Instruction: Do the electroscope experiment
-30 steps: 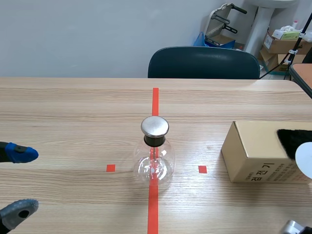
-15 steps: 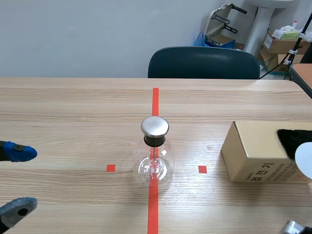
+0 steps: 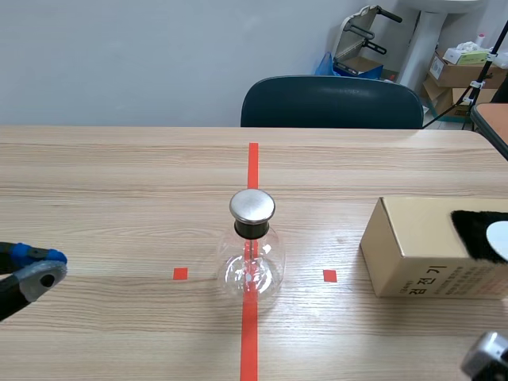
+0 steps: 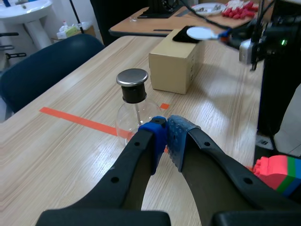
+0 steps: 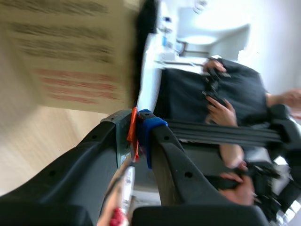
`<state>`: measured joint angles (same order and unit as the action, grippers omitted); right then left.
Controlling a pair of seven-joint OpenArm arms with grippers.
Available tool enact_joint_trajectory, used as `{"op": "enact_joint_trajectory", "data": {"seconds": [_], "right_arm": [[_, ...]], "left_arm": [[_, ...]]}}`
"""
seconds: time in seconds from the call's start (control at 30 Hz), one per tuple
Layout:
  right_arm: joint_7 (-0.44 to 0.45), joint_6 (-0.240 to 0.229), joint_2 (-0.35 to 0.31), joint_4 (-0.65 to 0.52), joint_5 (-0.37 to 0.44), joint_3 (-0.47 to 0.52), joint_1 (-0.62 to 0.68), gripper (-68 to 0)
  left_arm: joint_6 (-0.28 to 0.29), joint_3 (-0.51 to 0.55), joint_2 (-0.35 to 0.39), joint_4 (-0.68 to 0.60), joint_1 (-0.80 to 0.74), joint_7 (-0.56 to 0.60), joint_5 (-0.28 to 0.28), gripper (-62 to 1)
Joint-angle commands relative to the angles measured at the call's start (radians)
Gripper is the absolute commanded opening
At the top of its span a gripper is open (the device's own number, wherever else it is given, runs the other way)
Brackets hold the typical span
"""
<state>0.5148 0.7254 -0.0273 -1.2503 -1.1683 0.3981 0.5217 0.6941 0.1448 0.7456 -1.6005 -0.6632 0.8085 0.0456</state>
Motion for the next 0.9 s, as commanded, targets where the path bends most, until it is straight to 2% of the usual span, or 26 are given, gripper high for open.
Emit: {"op": "enact_joint_trajectory", "data": {"seconds": [0.0, 0.07, 0.2, 0.4, 0.6, 0.87], "right_arm": [[-0.014, 0.058, -0.014, -0.055, 0.01, 0.0, -0.001, -66.7], [-0.05, 0.058, -0.014, -0.097, 0.009, -0.009, -0.001, -66.7], [-0.148, 0.003, -0.014, -0.17, -0.026, -0.064, -0.003, -66.7], [-0.34, 0.008, -0.01, -0.203, -0.16, -0.231, -0.027, -66.7], [-0.523, 0.015, 0.011, -0.203, -0.293, -0.407, -0.071, -66.6], [-0.686, 0.01, 0.011, -0.203, -0.293, -0.581, -0.096, -66.7]], "left_arm": [[0.002, 0.002, -0.038, -0.008, 0.024, -0.003, 0.005, -56.8], [0.002, 0.002, -0.074, 0.0, 0.05, -0.006, 0.039, -56.8], [0.002, 0.0, -0.159, 0.021, 0.105, -0.007, 0.123, -56.8], [0.002, 0.0, -0.302, 0.094, 0.203, -0.023, 0.292, -56.8], [0.002, 0.0, -0.405, 0.222, 0.313, -0.014, 0.442, -56.8], [0.002, 0.0, -0.496, 0.38, 0.447, 0.069, 0.642, -56.8]]}}
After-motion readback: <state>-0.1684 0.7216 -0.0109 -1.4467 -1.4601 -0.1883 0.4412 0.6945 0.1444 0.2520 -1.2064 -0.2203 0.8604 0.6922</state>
